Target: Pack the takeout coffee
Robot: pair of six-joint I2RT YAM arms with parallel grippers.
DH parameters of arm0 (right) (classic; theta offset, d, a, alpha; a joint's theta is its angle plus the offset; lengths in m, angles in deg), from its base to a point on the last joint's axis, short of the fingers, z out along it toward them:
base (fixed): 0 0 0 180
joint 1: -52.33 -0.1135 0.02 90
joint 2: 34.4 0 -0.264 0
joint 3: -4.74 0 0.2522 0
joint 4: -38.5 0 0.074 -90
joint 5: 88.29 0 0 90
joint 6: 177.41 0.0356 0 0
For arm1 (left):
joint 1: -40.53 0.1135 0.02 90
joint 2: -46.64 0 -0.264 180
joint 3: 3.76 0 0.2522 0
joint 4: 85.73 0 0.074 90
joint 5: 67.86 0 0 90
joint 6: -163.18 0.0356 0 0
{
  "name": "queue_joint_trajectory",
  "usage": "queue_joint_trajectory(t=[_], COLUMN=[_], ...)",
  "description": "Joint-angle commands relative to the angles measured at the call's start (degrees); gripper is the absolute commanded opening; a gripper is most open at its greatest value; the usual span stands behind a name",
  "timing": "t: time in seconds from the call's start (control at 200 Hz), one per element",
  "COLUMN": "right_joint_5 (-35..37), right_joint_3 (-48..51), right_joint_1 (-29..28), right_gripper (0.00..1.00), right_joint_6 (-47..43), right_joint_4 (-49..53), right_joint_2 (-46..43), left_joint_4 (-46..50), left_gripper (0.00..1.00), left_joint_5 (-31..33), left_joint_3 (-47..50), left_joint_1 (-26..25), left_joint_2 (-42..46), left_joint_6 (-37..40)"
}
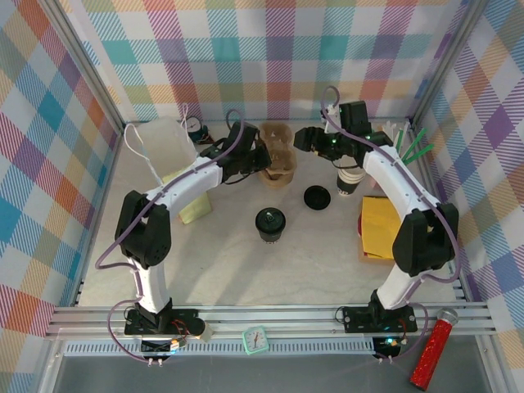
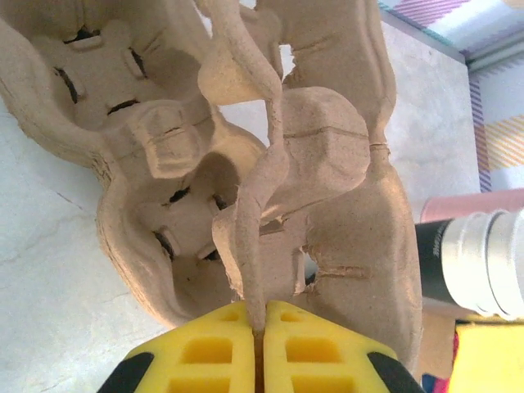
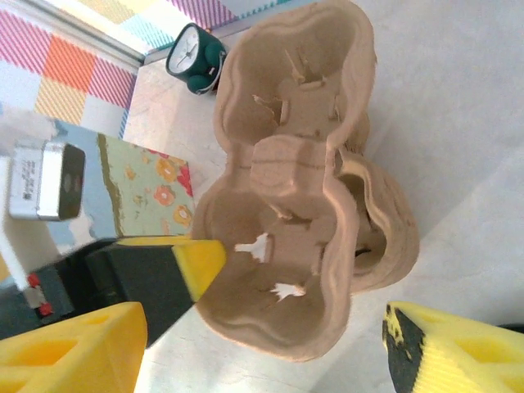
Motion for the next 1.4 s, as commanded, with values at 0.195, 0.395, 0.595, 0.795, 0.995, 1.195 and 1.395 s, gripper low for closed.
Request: queue_joint_trajectory(t=[0.195, 0.395, 0.595, 0.795, 0.995, 1.195, 1.395], right_joint_5=[2.3, 4.3, 6.4, 5.1, -0.2, -3.8, -1.4], right_joint_3=[0.1, -1.4, -1.6, 1.4, 0.6, 0.0, 0.6], right_joint_1=[-4.3, -9.3, -12.3, -12.8, -12.8, -12.9, -14.2], right_gripper=[0.76, 0.75, 0.75, 0.75, 0.74, 0.73, 0.76], right_joint_6=[-27.0, -39.5, -44.4, -47.9, -48.3, -49.4, -50.2], right_joint_4=[1.0, 4.8, 4.2, -0.2, 1.0, 3.0, 3.4], right_joint_2=[-6.5, -4.9, -3.8, -4.7, -4.0, -3.2, -2.4], left_joint_4=[13.8, 16.9, 20.0, 22.3, 22.3, 22.8, 23.3], left_gripper=[0.1, 0.1, 0.11, 0.11, 0.11, 0.11, 0.11], left_joint_5=[-3.2, -0.8, 0.4, 3.9, 7.6, 8.2, 8.2], left_joint_3=[-7.1, -5.1, -2.8, -1.2, 1.1, 2.6, 2.7], left_joint_1=[0.4, 0.4, -0.5, -2.5, -5.5, -6.1, -6.6], left_joint_2=[6.1, 11.1, 14.9, 17.4, 20.3, 22.8, 23.7], left_joint_6=[21.9, 29.7, 34.0, 35.5, 35.9, 35.5, 35.1])
